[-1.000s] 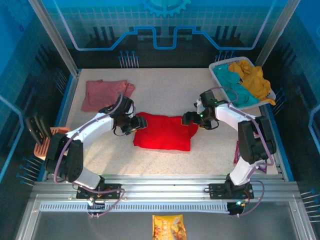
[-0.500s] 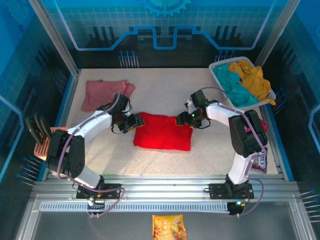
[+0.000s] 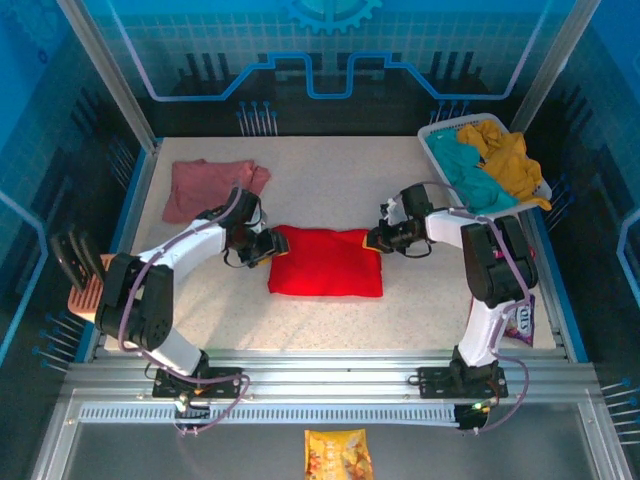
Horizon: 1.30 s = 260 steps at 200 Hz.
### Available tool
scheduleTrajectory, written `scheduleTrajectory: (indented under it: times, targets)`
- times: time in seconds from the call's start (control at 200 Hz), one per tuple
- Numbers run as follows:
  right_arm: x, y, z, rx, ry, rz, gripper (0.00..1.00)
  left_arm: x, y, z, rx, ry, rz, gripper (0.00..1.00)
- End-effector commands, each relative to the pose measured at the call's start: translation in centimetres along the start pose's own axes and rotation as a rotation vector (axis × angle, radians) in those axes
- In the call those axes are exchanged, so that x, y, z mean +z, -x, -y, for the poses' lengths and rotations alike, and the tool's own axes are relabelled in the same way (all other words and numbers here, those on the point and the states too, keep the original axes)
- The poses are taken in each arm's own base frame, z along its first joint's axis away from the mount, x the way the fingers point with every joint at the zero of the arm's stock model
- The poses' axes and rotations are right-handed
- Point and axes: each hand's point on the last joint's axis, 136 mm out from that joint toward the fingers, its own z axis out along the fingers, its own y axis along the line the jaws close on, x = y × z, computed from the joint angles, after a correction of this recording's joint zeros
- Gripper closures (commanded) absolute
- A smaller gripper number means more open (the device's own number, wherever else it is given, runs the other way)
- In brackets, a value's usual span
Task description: Fold and stack the t-shirts
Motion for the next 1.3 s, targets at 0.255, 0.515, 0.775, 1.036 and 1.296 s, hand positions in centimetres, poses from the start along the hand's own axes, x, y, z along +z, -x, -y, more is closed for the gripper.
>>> scheduleTrajectory:
  times: [0.255, 0.515, 0.775, 1.036, 1.296]
  targets:
    - [0.3, -0.1, 1.1, 0.039, 0.017, -0.037, 0.95, 0.3, 3.1, 3.7, 0.042, -0.167, 0.012, 0.45]
    - [-1.5, 0.6, -0.6, 0.002, 0.038, -0.018, 0.52, -1.1, 4.2, 0.2, 0.099, -0.004, 0.094, 0.28]
    - [-4.6, 1.3, -2.5, -0.066, -0.018, 0.009, 0.2, -1.8, 2.9, -1.8, 0.11, 0.056, 0.081, 0.2]
    - [-6.6, -0.6, -1.8, -0.052, -0.152, 0.002, 0.03, -0.9, 1.4, -3.1, 0.071, 0.063, 0.053, 0.2]
    - [-4.3, -3.0, -0.9, -0.066, -0.224, -0.058, 0.04, 1.2, 1.5, -3.0, 0.081, 0.002, 0.039, 0.22]
